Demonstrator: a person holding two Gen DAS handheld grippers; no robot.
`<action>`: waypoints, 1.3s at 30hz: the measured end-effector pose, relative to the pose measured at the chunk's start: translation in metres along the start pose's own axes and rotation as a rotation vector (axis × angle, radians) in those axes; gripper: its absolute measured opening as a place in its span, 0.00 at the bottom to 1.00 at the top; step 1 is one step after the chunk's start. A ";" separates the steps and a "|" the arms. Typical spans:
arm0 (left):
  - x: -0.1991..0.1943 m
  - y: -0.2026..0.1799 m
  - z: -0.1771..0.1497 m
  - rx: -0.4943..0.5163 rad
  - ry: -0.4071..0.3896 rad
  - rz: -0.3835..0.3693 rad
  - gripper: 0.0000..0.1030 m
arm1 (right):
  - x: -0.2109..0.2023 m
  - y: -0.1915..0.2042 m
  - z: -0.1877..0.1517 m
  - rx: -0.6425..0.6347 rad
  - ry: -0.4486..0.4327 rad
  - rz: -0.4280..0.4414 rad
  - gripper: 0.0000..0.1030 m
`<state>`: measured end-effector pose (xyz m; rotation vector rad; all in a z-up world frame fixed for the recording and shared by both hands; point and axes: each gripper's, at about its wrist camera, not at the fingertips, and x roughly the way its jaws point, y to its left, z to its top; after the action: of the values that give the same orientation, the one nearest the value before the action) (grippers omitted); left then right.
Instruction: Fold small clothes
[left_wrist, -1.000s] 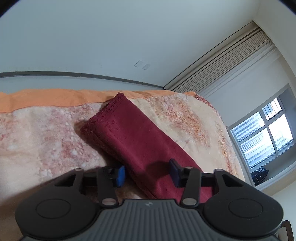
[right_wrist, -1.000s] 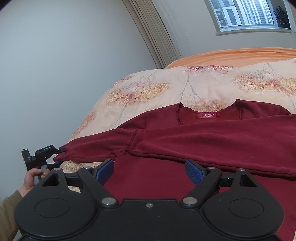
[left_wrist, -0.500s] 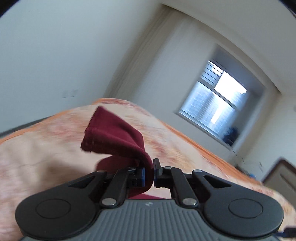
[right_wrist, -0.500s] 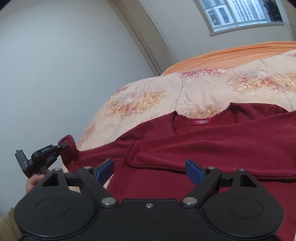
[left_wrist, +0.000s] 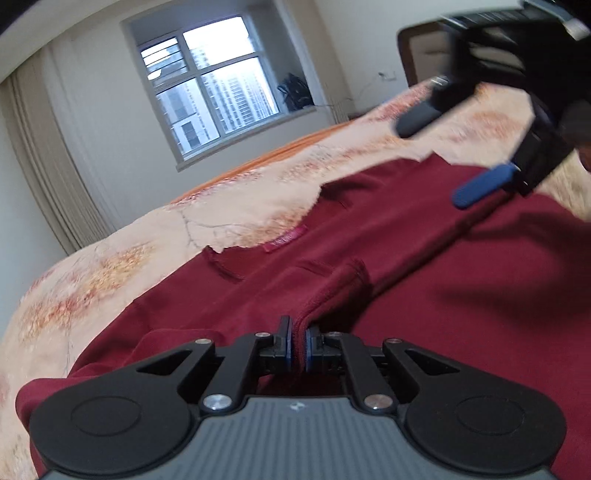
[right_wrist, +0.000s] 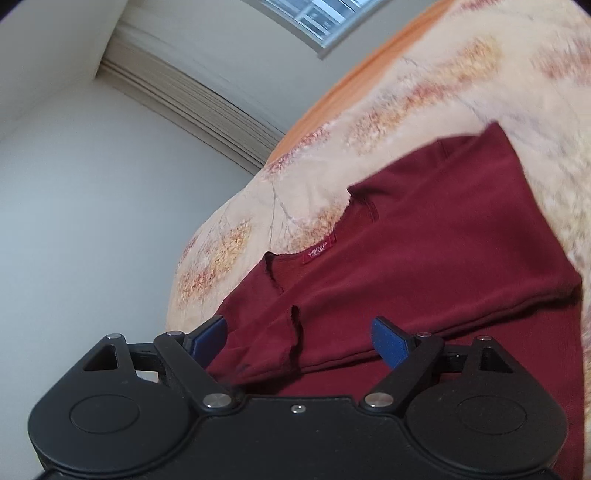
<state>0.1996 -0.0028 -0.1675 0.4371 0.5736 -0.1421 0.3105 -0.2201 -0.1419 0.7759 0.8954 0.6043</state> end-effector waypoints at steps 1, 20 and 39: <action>0.000 -0.002 -0.002 0.004 0.004 0.000 0.06 | 0.005 -0.002 0.000 0.019 0.008 0.017 0.85; -0.060 -0.003 0.000 0.004 -0.198 0.013 0.06 | 0.077 -0.009 -0.013 0.189 0.250 0.154 0.41; -0.070 -0.002 -0.003 0.041 -0.219 0.011 0.60 | 0.028 0.006 0.032 0.044 0.043 0.210 0.02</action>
<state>0.1392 -0.0028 -0.1313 0.4582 0.3537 -0.1890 0.3507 -0.2064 -0.1372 0.9059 0.8747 0.7901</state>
